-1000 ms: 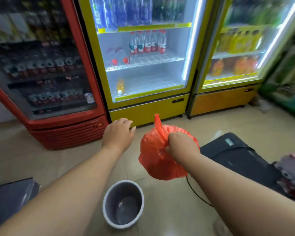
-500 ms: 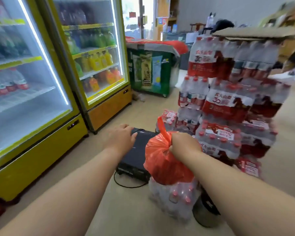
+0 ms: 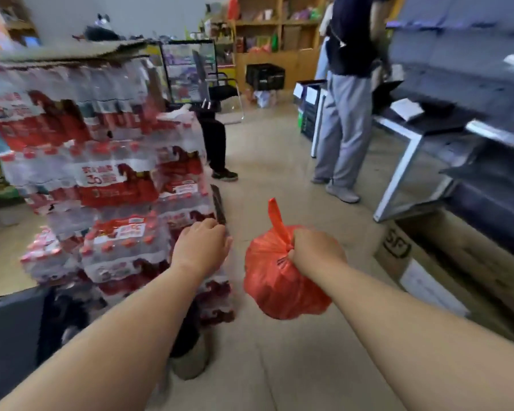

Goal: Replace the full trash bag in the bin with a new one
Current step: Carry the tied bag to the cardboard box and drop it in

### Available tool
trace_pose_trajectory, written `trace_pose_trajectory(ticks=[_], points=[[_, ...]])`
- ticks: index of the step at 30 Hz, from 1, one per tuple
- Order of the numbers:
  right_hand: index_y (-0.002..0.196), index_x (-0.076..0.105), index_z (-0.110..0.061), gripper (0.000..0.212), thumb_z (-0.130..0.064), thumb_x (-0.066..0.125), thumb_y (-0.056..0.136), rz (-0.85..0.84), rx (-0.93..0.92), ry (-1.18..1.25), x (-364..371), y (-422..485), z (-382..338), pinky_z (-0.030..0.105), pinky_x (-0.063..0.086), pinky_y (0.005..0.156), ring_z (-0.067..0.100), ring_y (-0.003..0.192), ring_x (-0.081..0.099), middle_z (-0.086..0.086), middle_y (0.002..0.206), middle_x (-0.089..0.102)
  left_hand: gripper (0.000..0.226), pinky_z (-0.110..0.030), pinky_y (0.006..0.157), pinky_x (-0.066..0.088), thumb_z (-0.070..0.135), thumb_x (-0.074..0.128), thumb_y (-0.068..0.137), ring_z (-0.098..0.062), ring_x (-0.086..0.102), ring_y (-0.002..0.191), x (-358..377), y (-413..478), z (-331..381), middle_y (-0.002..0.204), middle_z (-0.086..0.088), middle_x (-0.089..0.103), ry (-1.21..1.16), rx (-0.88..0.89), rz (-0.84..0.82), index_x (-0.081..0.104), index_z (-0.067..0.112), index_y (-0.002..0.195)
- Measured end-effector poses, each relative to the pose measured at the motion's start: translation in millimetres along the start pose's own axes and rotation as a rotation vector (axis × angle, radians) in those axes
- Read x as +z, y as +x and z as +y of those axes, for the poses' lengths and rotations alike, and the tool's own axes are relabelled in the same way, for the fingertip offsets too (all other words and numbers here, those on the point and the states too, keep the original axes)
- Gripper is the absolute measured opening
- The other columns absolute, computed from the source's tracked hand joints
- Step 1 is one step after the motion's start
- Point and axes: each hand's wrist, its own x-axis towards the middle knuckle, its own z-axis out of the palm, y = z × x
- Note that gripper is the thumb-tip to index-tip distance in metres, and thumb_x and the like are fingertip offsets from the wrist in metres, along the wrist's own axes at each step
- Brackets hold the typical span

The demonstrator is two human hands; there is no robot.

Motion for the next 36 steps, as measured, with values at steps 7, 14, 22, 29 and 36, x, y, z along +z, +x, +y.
trace_pose_trajectory(ticks=[7,14,22,29,36], points=[[0.116,0.061,-0.014,0.031,-0.023,0.059,0.087,0.0,0.362,-0.039,-39.5,6.0,211.1,0.034,0.048,0.088,0.03,0.111,0.06,0.01,0.12,0.063,0.039,-0.038,0.1,0.037,0.039,0.04,0.094,-0.027,0.049,0.122,36.0,84.8,206.0,0.134,-0.003,0.052,-0.039,0.293,-0.075,0.053,0.021,0.126],[0.111,0.064,-0.014,0.026,-0.021,0.057,0.087,0.002,0.72,0.016,-51.4,22.6,353.5,0.032,0.047,0.078,0.031,0.103,0.063,0.011,0.109,0.067,0.039,-0.036,0.101,0.035,0.04,0.04,0.094,-0.024,0.047,0.124,73.4,173.2,354.0,0.136,0.0,0.05,-0.019,0.549,-0.138,0.053,0.024,0.127],[0.109,0.064,-0.011,0.029,-0.031,0.049,0.094,0.05,1.082,0.214,-58.3,71.7,471.8,0.029,0.041,0.071,0.028,0.084,0.062,0.006,0.082,0.065,0.039,-0.038,0.098,0.039,0.041,0.037,0.094,-0.024,0.051,0.116,105.1,287.2,497.9,0.129,-0.001,0.053,-0.051,0.883,-0.188,0.056,0.021,0.122],[0.114,0.063,-0.01,0.033,-0.029,0.049,0.091,0.085,1.233,0.258,-53.7,102.3,566.9,0.037,0.047,0.088,0.035,0.109,0.06,0.018,0.118,0.064,0.038,-0.04,0.101,0.039,0.041,0.038,0.094,-0.024,0.051,0.117,141.7,344.6,594.0,0.126,-0.004,0.055,-0.015,1.016,-0.241,0.059,0.019,0.118],[0.106,0.067,-0.01,0.023,-0.017,0.052,0.09,0.047,1.237,0.221,-26.6,141.6,676.0,0.031,0.043,0.075,0.033,0.102,0.063,0.015,0.11,0.067,0.035,-0.04,0.101,0.038,0.041,0.038,0.094,-0.024,0.051,0.115,193.7,390.2,680.6,0.123,-0.004,0.055,0.027,1.036,-0.29,0.059,0.019,0.111]])
